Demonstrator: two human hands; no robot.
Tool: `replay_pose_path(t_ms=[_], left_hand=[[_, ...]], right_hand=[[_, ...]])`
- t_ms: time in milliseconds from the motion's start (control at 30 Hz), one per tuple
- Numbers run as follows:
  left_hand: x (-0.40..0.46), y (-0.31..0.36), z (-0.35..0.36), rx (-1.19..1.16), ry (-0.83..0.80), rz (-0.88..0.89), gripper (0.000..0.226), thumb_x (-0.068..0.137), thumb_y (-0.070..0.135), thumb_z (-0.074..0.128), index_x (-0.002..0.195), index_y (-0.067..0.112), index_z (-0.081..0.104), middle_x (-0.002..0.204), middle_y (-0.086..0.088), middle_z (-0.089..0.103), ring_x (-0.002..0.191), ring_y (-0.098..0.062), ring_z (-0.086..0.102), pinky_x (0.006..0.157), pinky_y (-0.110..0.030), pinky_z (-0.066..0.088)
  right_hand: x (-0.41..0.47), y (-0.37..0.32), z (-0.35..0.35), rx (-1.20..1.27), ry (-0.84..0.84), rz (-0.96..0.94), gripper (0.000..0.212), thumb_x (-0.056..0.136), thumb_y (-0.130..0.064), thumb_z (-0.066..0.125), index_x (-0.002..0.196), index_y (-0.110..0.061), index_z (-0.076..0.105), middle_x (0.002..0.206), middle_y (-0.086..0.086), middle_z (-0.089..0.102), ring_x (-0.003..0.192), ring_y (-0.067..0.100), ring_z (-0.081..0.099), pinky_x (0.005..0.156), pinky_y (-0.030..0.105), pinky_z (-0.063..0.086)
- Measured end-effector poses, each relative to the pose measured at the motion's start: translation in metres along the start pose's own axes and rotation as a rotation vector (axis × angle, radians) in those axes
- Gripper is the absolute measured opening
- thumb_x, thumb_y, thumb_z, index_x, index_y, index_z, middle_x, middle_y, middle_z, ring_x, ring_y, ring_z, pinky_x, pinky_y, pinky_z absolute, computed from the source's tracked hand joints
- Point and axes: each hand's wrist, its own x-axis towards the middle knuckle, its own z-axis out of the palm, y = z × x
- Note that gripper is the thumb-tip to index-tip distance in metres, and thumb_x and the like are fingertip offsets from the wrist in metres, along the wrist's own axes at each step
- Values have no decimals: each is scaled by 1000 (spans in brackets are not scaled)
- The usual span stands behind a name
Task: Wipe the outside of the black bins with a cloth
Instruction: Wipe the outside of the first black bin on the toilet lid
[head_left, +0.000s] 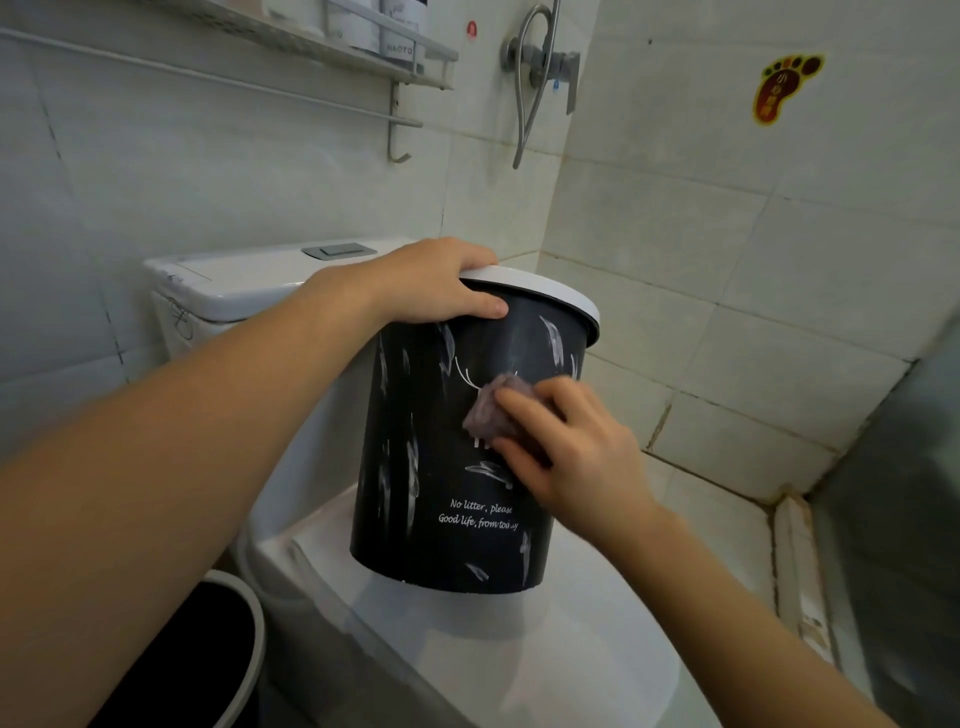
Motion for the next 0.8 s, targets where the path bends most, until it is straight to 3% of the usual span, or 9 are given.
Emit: replay_pose_path(t_ms=[200,433,533,667,800], left_hand=[[2,-4,1,-1,-2,-4,26,86,46,69,73,30,54,74,12,57,72,-5,55,61,-29,34],[4,-3,1,-12,-13,4,22,86,45,70,71,37,56,75,13,59,74,-5,57,62,-29,36],[4,-3,0,-10,-15,5,23,86,45,70,68,41,56,73,12,58,73,-6,56,62,-29,35],[6,-5,2,3,-10,5,27,86,46,69,71,31,53,73,11,56,71,-7,55,61,-30,34],[7,-5,3,-1,-7,6,26,86,45,70,73,30,54,75,10,58,74,-9,56,64,-30,37]], right_hand=[[-35,-8,3,31,-92,-207,26,93,-30,64,114,-17,72,94,7,63,75,25,55,56,32,48],[0,-3,-1,-41,30,31,30,88,-30,70,116,-17,71,96,8,62,81,28,59,57,35,51],[-14,-9,1,-13,-20,-66,28,89,-30,68,114,-17,71,93,8,61,78,28,57,56,35,50],[-38,-16,1,6,-144,-256,26,94,-33,62,114,-18,70,96,6,61,76,21,52,57,29,47],[-22,-10,0,-25,-67,-139,26,93,-31,63,115,-18,70,94,7,61,78,26,55,55,34,49]])
